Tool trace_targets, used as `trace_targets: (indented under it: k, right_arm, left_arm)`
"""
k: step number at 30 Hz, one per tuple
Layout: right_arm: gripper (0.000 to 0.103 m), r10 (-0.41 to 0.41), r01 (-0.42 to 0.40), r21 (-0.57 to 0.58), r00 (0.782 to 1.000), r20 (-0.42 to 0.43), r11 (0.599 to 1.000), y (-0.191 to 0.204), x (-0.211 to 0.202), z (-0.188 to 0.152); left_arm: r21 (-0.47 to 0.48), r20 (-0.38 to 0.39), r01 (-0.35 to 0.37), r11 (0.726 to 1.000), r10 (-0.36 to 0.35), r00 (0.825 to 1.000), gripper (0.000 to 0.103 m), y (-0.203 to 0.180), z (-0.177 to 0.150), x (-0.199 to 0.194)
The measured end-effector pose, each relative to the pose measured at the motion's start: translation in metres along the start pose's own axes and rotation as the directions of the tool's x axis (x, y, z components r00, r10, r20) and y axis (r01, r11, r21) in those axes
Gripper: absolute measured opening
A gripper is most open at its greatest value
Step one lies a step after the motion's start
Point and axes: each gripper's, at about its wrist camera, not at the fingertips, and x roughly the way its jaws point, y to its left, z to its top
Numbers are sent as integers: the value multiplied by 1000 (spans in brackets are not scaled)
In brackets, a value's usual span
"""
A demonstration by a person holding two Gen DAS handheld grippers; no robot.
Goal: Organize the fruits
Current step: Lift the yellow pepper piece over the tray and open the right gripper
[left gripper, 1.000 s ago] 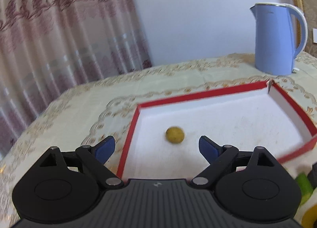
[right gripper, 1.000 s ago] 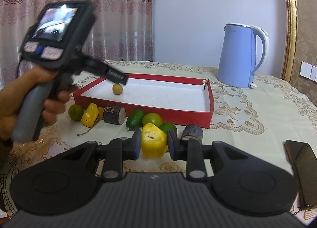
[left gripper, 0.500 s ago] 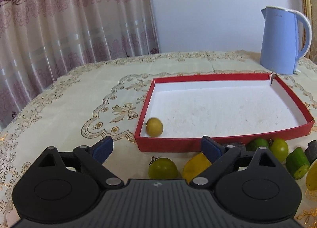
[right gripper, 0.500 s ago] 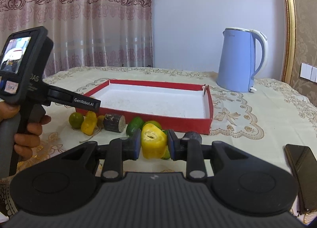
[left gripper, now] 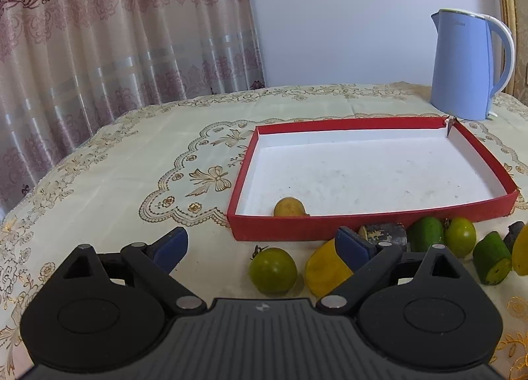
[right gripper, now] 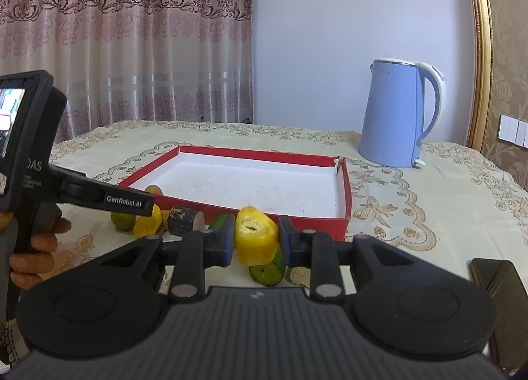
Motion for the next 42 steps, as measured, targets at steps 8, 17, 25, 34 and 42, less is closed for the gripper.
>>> trace_targets:
  k: [8, 17, 25, 34, 42]
  right_arm:
    - [26, -3, 3, -10, 1000, 11, 1000, -2, 9, 11]
    - [26, 1, -1, -8, 1000, 20, 1000, -12, 35, 36]
    - [26, -25, 26, -18, 999, 19, 1000, -21, 69, 61]
    - [26, -43, 43, 4, 998, -48, 999, -31, 123, 72]
    - [26, -70, 72, 27, 995, -73, 997, -41, 151, 77]
  left_arm:
    - [-4, 20, -6, 1000, 6, 1000, 101, 2, -3, -4]
    - [-12, -8, 11, 1000, -11, 1000, 101, 4, -5, -3]
    - [-14, -9, 8, 1000, -8, 1000, 101, 5, -7, -4]
    - [-6, -13, 5, 1000, -5, 1000, 101, 4, -8, -5]
    - [-4, -13, 32, 999, -32, 999, 101, 3, -13, -6]
